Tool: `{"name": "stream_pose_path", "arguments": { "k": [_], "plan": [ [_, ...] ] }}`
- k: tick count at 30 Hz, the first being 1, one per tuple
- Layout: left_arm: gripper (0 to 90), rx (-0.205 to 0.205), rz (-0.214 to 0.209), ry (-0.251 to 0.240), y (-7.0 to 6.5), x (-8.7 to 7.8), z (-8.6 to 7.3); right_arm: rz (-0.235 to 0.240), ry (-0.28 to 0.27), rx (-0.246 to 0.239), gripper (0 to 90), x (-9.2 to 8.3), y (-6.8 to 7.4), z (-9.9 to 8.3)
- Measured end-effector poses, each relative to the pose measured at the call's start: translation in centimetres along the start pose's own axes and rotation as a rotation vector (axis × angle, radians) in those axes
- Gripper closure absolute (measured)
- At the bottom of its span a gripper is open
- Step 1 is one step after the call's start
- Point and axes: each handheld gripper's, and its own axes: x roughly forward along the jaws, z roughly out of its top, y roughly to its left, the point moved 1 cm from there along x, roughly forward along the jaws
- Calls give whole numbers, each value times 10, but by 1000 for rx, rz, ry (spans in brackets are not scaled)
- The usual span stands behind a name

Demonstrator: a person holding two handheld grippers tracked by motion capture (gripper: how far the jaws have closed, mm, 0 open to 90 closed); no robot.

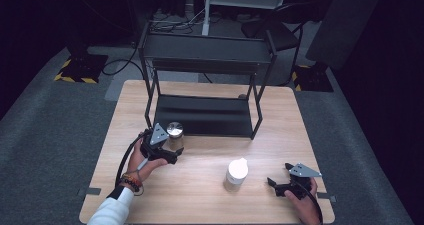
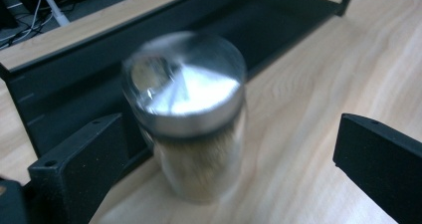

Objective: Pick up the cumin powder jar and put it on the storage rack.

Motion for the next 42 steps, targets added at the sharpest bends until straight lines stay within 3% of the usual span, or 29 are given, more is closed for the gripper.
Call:
{"name": "stream_pose_path", "arguments": {
  "k": [6,8,14,18,28,42],
  "plan": [
    [9,-27,35,-4,3,14,9,0,0,0,0,0,0,0],
    [15,-40,26,-8,5,18,9,0,0,0,0,0,0,0],
    [46,-4,29,-6,2,25,10,0,0,0,0,0,0,0],
    [75,-9,28,-8,4,27,10,0,0,0,0,0,0,0],
    [307,-32,14,-30,12,29,2,0,0,-1,0,0,0,0],
    [314,-19,-14,-27,20,29,4,1,0,-1,0,0,0,0]
  ]
}}
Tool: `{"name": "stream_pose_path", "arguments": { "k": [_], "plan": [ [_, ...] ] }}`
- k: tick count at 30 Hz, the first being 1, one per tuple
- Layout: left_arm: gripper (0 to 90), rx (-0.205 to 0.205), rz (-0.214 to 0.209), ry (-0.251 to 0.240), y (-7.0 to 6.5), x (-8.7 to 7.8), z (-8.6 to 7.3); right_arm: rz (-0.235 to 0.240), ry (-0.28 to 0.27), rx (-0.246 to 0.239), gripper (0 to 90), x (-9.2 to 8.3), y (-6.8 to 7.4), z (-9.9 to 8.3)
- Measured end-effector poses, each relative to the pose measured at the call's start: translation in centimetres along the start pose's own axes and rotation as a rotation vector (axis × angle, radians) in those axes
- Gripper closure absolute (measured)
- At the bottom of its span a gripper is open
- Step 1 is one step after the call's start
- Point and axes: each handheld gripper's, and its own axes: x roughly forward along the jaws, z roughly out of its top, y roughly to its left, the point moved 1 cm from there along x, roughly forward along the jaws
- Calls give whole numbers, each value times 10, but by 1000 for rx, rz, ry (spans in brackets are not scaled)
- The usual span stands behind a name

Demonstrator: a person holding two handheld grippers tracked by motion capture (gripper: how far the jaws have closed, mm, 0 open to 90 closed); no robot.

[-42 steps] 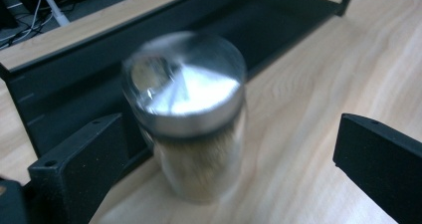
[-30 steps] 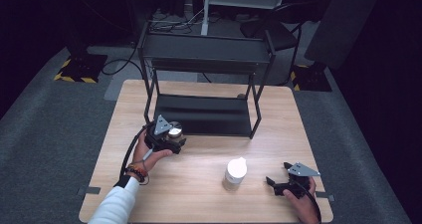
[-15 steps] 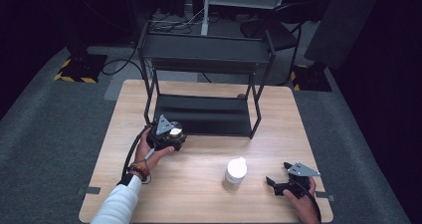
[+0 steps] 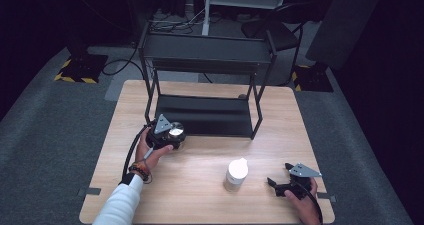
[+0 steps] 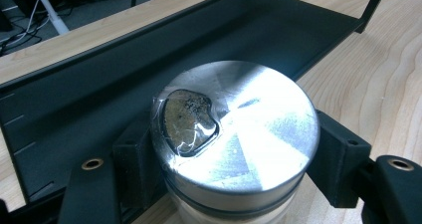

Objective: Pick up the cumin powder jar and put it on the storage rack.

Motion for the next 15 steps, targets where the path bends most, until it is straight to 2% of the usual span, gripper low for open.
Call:
{"name": "stream_pose_path", "arguments": {
  "k": [9,12,15],
  "plan": [
    [315,-17,-11,-7,2,-4,0,0,0,0,0,0,0,0],
    [316,-8,-30,-2,3,-7,6,0,0,0,0,0,0,0],
    [316,-2,-27,3,2,-10,11,0,0,0,0,0,0,0]
  ]
}}
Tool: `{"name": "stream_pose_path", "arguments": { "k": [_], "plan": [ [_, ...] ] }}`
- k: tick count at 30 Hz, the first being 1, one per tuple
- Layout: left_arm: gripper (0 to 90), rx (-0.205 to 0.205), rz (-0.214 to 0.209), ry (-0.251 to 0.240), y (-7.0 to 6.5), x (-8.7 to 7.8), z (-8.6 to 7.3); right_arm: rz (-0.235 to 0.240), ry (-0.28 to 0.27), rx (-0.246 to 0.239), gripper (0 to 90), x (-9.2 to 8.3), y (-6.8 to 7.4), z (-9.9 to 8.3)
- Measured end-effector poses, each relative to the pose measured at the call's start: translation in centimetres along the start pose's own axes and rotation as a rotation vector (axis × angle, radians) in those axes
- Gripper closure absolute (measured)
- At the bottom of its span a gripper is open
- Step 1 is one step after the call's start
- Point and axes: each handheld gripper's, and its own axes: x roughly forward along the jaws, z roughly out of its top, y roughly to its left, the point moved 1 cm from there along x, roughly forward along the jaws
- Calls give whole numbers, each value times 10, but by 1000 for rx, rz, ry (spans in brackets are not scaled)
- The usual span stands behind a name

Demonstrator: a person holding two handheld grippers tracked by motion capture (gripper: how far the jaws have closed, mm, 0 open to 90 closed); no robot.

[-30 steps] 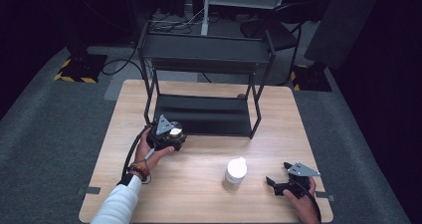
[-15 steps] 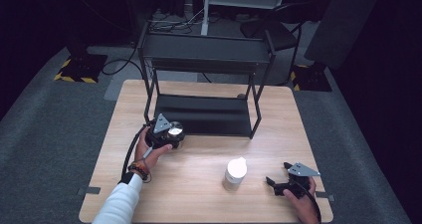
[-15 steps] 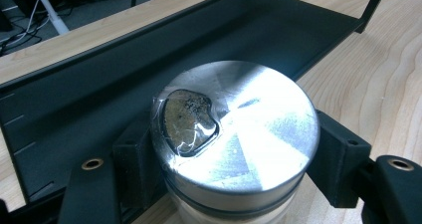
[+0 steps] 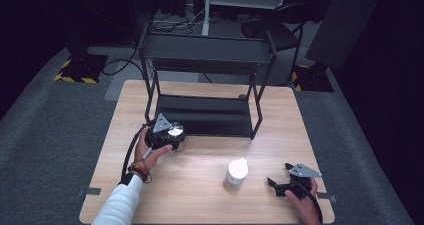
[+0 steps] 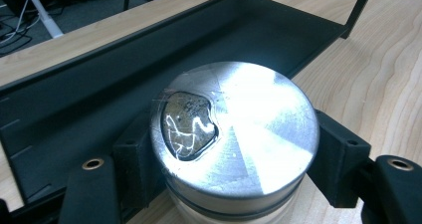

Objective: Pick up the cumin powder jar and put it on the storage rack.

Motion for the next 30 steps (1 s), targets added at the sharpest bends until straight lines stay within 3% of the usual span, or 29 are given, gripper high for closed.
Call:
{"name": "stream_pose_path", "arguments": {
  "k": [2,8,13,15,16,18,19,20,21,25,28,30],
  "plan": [
    [316,-20,-4,-14,2,-4,3,0,0,0,0,0,0,0],
    [316,-20,-11,-37,6,-16,21,0,0,0,0,0,0,0],
    [316,-20,-22,-69,10,-30,44,1,0,-1,0,0,0,0],
    [316,-9,-24,-78,10,-37,56,2,0,-1,0,0,0,0],
    [316,4,-25,-81,10,-43,69,2,0,-1,0,0,0,0],
    [316,8,-28,-79,11,-45,74,3,0,-2,0,0,0,0],
    [316,20,-25,-76,11,-50,89,4,0,-2,0,0,0,0],
    [316,20,-25,-76,11,-50,89,4,0,-2,0,0,0,0],
    [316,31,-32,-77,11,-53,101,4,0,-2,0,0,0,0],
    [316,42,-51,-113,12,-62,126,5,0,-3,0,0,-1,0],
    [316,53,-52,-123,12,-64,136,5,0,-3,0,0,-1,0],
    [316,63,-66,-129,13,-67,154,5,0,-1,0,0,0,0]
  ]
}}
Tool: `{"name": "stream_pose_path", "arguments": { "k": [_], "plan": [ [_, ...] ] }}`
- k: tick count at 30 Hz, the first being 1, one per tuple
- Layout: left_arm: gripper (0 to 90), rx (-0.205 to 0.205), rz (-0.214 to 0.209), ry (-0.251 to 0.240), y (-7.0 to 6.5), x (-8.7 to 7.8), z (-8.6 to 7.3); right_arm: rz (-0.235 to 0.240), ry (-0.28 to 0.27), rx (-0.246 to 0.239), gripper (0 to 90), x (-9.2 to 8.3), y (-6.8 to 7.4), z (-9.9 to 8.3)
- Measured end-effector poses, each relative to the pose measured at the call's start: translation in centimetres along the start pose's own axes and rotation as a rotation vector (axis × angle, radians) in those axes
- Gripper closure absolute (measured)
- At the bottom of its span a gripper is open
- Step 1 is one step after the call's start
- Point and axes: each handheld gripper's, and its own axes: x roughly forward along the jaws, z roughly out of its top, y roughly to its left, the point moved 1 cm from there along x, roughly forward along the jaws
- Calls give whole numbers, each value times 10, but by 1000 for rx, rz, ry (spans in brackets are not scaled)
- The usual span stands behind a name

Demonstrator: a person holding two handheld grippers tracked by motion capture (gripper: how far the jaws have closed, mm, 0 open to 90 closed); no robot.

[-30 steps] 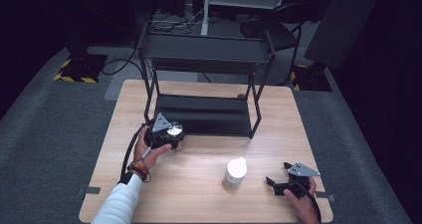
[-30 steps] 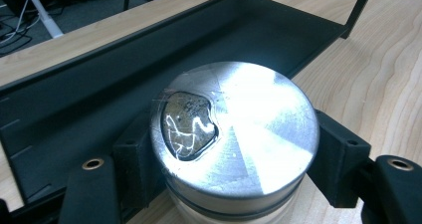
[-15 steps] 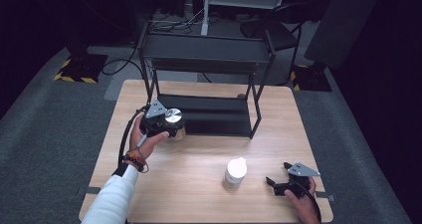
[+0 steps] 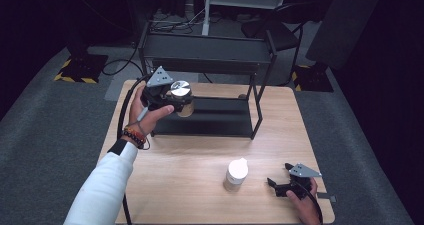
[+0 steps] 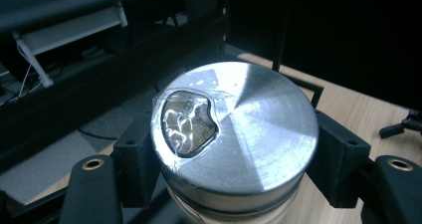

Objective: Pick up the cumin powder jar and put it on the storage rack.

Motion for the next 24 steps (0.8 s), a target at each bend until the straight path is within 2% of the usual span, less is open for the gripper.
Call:
{"name": "stream_pose_path", "arguments": {
  "k": [1,5,6,7,9,10,11,18,24],
  "plan": [
    [316,0,0,0,0,0,0,0,0,0,0,0,0,0],
    [316,14,-22,-14,4,-1,25,0,0,0,0,0,0,0],
    [317,14,-22,-14,4,-1,25,0,0,-1,0,0,0,0],
    [316,20,-32,-19,5,-2,37,0,0,0,0,0,0,0],
    [316,26,-33,-22,5,-2,42,0,0,-1,0,0,0,0],
    [316,30,-43,-24,6,-3,53,0,-1,0,0,0,0,0],
    [316,30,-43,-24,6,-3,53,0,-1,0,0,0,0,0],
    [317,54,-59,-15,11,-2,90,0,1,-1,1,0,0,0],
    [316,64,-71,-12,14,-2,111,3,1,-3,1,0,-1,0]
  ]
}}
